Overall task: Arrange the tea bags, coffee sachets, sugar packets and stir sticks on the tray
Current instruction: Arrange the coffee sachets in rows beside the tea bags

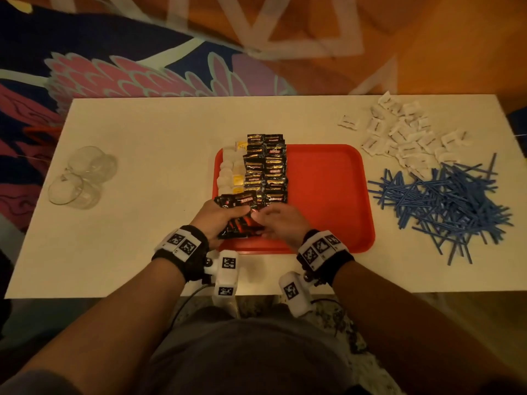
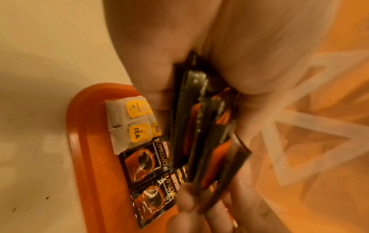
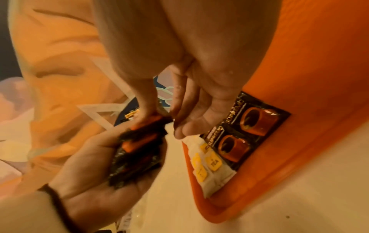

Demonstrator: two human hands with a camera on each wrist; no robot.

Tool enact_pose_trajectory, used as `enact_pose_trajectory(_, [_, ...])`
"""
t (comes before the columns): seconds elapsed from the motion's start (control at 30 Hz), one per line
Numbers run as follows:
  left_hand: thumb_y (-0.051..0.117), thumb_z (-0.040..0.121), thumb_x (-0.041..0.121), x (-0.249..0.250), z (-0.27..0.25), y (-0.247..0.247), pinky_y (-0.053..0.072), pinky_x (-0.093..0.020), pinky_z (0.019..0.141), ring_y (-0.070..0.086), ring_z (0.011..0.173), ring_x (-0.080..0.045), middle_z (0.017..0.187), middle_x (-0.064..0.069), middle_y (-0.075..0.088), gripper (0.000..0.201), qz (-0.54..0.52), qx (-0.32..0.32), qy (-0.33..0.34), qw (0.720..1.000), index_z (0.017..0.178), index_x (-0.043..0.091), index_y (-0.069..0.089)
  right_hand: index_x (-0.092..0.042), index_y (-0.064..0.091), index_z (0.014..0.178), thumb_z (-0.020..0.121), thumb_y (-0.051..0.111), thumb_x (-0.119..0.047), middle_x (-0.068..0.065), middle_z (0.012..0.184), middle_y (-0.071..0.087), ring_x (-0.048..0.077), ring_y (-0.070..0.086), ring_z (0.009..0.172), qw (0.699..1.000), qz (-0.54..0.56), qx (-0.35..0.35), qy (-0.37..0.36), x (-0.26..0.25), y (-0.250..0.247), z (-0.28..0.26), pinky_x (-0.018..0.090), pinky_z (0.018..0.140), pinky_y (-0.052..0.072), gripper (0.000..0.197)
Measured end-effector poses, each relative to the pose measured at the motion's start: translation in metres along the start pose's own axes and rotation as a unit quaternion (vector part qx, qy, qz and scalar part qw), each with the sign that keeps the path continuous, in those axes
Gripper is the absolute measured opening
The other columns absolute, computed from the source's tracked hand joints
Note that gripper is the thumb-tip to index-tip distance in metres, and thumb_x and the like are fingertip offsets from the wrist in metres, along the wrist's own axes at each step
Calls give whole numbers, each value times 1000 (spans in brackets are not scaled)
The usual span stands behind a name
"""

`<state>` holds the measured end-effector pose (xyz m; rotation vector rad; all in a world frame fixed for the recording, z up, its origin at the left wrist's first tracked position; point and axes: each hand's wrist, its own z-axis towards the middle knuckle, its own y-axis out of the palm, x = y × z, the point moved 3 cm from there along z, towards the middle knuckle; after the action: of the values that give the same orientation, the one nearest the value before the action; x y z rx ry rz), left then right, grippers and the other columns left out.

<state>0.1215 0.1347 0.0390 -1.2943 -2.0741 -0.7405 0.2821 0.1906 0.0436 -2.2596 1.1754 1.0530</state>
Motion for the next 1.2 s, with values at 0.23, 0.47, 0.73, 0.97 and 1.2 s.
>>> enact_pose_trajectory(0.23, [81, 80, 21, 7, 2, 6, 54, -58, 92, 71, 102, -31, 105, -9, 76, 33, 19, 36, 36, 999, 111, 21, 70, -17, 63, 94, 79, 80, -14, -2, 86, 66, 16, 64, 85, 995, -77, 40, -43, -7, -3, -5, 34, 76, 56, 23])
enact_pose_trajectory(0.47, [72, 87, 10, 8, 3, 8, 53, -61, 93, 70, 102, -38, 106, -18, 74, 27, 13, 43, -3, 999, 114, 10, 69, -17, 69, 88, 73, 85, -16, -7, 84, 67, 1, 60, 74, 987, -124, 50, -94, -2, 0, -6, 19, 69, 47, 22])
enact_pose_trajectory(0.73, [77, 81, 2, 5, 5, 3, 53, -51, 97, 68, 108, -32, 107, -11, 73, 26, 44, 12, 62, 997, 100, 20, 72, -17, 70, 89, 71, 87, -19, -6, 81, 67, 2, 61, 72, 984, -144, 49, -90, 10, 2, -2, 11, 61, 44, 24])
enact_pose_trajectory(0.97, [70, 88, 5, -8, 13, -6, 54, -53, 92, 68, 105, -35, 107, -15, 72, 20, -22, 13, -12, 1000, 106, 13, 69, -12, 75, 95, 75, 83, -18, -5, 88, 71, 2, 64, 77, 982, -162, 33, -96, 19, 1, 2, 11, 63, 45, 22])
enact_pose_trajectory(1.2, [64, 93, 4, -18, 17, -38, 54, -33, 59, 60, 58, -21, 72, -10, 64, 13, -73, 101, -42, 991, 103, 13, 60, -13, 68, 117, 88, 72, -22, -1, 114, 66, 6, 55, 94, 972, -215, 100, 2, 55, -14, 23, 12, 70, 42, 30])
